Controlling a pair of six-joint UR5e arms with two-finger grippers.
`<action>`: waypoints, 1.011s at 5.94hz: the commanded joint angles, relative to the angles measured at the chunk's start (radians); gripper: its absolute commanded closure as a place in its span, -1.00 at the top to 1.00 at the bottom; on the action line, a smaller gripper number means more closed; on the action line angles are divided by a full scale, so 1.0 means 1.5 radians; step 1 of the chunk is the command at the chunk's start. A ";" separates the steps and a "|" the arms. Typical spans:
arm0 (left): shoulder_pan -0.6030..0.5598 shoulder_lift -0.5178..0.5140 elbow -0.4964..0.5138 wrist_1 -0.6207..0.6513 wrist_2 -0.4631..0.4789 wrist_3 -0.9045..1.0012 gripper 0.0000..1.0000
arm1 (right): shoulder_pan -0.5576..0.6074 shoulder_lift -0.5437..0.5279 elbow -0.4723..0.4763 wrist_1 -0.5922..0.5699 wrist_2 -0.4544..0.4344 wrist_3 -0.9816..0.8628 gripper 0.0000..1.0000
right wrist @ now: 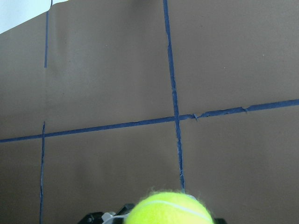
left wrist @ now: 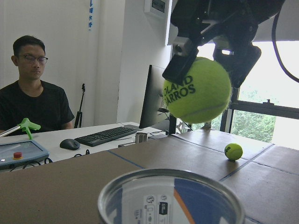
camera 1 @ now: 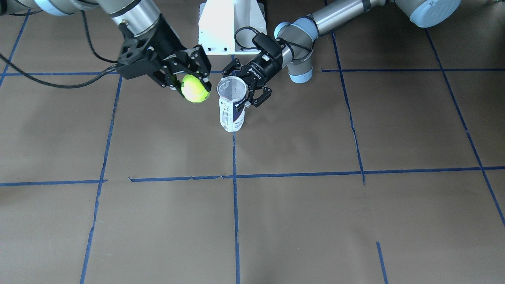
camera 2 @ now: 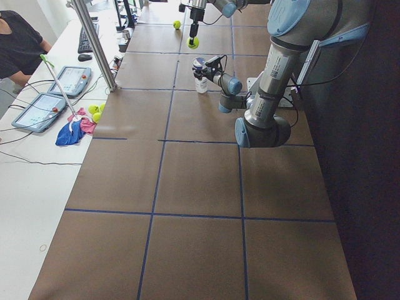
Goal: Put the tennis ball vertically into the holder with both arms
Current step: 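Lift the tennis ball with the right gripper and carry it over the can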
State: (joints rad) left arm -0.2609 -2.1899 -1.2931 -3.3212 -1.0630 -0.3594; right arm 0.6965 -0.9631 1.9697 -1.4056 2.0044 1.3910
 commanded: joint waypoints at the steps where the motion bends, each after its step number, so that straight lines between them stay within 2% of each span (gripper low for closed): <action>1: 0.000 0.001 0.002 0.002 -0.001 0.002 0.62 | -0.048 0.028 0.001 -0.014 -0.045 0.025 -0.38; 6: 0.006 0.002 0.005 0.003 0.000 0.003 0.71 | -0.101 0.045 -0.007 -0.051 -0.115 0.026 -0.37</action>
State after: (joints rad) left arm -0.2525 -2.1875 -1.2857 -3.3166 -1.0632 -0.3545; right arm 0.5525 -0.8993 1.9611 -1.4662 1.8466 1.4307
